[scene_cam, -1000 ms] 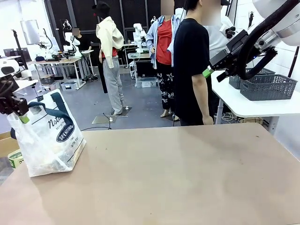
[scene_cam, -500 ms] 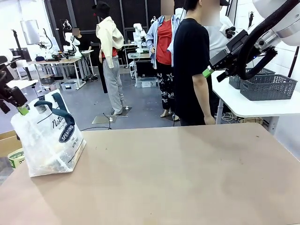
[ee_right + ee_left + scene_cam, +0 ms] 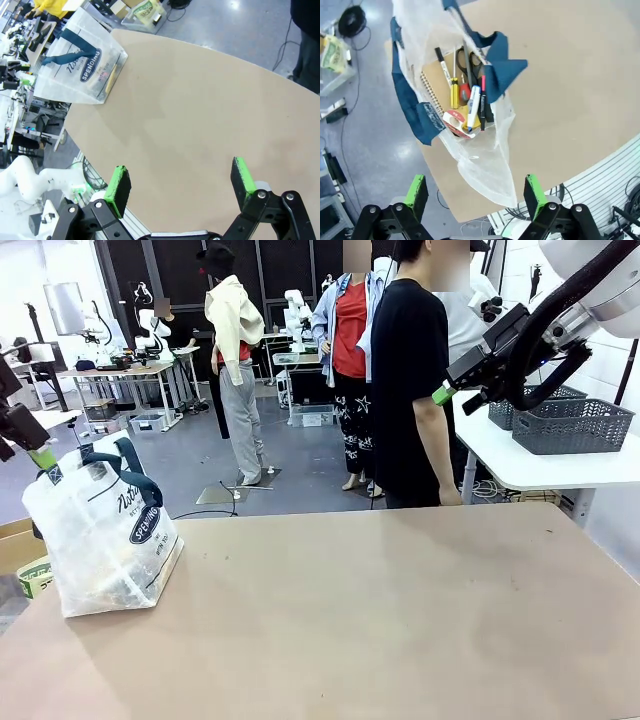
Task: Transfer purchased items from the store into the shopping bag.
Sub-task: Move the Reusable shopping bag to the right side of the table.
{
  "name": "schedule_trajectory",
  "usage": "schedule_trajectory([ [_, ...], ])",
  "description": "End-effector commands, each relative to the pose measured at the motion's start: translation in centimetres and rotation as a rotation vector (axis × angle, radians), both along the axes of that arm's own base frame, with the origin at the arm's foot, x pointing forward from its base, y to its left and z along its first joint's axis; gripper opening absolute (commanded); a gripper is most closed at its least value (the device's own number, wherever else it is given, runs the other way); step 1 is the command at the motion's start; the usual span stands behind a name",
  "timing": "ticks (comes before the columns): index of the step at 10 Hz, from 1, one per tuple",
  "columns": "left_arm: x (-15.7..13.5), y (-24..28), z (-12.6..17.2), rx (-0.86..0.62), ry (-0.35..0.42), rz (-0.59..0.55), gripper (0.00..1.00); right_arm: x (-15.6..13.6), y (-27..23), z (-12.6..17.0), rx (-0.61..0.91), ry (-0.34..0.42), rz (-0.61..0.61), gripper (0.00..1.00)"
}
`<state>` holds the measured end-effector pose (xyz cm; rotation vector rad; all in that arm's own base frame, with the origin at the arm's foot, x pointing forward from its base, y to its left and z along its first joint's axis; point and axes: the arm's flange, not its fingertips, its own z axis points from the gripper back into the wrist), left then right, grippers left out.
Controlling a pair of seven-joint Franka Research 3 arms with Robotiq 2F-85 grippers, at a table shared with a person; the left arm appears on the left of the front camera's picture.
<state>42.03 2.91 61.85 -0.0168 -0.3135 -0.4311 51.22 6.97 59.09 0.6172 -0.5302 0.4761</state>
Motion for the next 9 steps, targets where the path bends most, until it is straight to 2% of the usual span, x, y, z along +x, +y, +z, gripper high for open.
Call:
schedule_trajectory([
  [1, -0.2, -0.6, 1.4, -0.017, 0.009, -0.103, 1.00, 0.2, 0.1, 0.2, -0.014, 0.023, -0.005, 1.00],
  [3, -0.2, -1.9, 2.9, -0.036, -0.008, -0.224, 1.00, 0.2, 0.1, 0.2, -0.014, 0.023, -0.005, 1.00],
  [4, -0.2, -2.9, 3.4, -0.099, -0.047, -0.340, 1.00, 0.2, 0.1, 0.2, -0.014, 0.023, -0.005, 1.00],
  [5, -0.1, -4.1, 3.6, -0.096, -0.097, -0.443, 1.00, 0.2, 0.1, 0.2, -0.014, 0.023, -0.005, 1.00],
  [8, 1.8, -7.1, 3.6, -0.274, -0.080, -0.646, 1.00, 0.2, 0.1, 0.2, -0.014, 0.023, -0.005, 1.00],
  [9, 2.4, -7.6, 3.3, -0.340, -0.103, -0.697, 1.00, 0.2, 0.1, 0.2, -0.014, 0.023, -0.005, 1.00],
])
